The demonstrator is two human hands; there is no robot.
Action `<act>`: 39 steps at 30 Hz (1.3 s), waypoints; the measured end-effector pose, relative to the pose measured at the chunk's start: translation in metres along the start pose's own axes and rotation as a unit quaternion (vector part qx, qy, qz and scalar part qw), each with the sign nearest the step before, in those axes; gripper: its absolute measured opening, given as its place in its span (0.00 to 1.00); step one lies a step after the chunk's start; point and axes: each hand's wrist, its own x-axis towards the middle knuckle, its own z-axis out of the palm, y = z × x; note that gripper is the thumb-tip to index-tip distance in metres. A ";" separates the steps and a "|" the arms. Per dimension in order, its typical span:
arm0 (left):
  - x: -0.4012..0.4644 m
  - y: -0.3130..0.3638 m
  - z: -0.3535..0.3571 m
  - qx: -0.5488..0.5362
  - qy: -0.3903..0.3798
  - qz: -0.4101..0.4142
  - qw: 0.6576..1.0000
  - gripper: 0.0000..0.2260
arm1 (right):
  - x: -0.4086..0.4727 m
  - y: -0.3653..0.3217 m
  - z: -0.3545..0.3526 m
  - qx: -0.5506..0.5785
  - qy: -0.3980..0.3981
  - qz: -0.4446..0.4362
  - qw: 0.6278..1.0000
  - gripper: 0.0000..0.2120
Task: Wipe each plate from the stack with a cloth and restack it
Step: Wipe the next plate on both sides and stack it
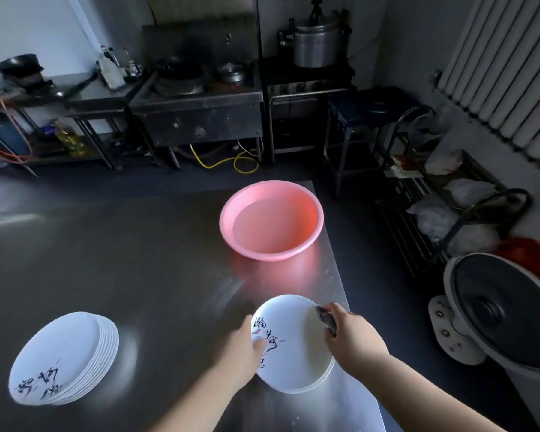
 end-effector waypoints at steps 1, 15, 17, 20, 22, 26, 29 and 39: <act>0.002 -0.002 0.002 0.019 0.003 0.004 1.000 0.10 | 0.000 0.000 0.001 -0.009 0.005 -0.003 1.000 0.14; 0.017 -0.043 -0.022 0.017 -0.007 0.048 0.999 0.33 | -0.011 -0.050 -0.001 -0.102 0.102 -0.052 0.988 0.14; 0.015 -0.065 -0.042 0.020 0.021 0.047 0.998 0.32 | -0.010 -0.071 0.009 -0.103 0.096 -0.077 0.987 0.15; 0.003 -0.110 -0.084 0.046 0.073 0.032 0.996 0.26 | -0.005 -0.115 0.029 -0.090 0.082 -0.117 0.986 0.18; -0.008 -0.147 -0.114 0.069 0.096 0.010 0.993 0.23 | 0.000 -0.150 0.047 -0.090 0.068 -0.139 0.984 0.21; -0.029 -0.228 -0.163 0.088 0.133 -0.055 0.986 0.14 | 0.006 -0.222 0.088 -0.083 0.043 -0.165 0.982 0.24; -0.040 -0.286 -0.184 0.109 0.166 -0.111 0.974 0.12 | 0.006 -0.273 0.119 -0.084 0.016 -0.176 0.981 0.25; -0.036 -0.422 -0.203 0.052 0.186 -0.199 0.961 0.17 | 0.011 -0.402 0.222 -0.127 -0.083 -0.186 0.971 0.14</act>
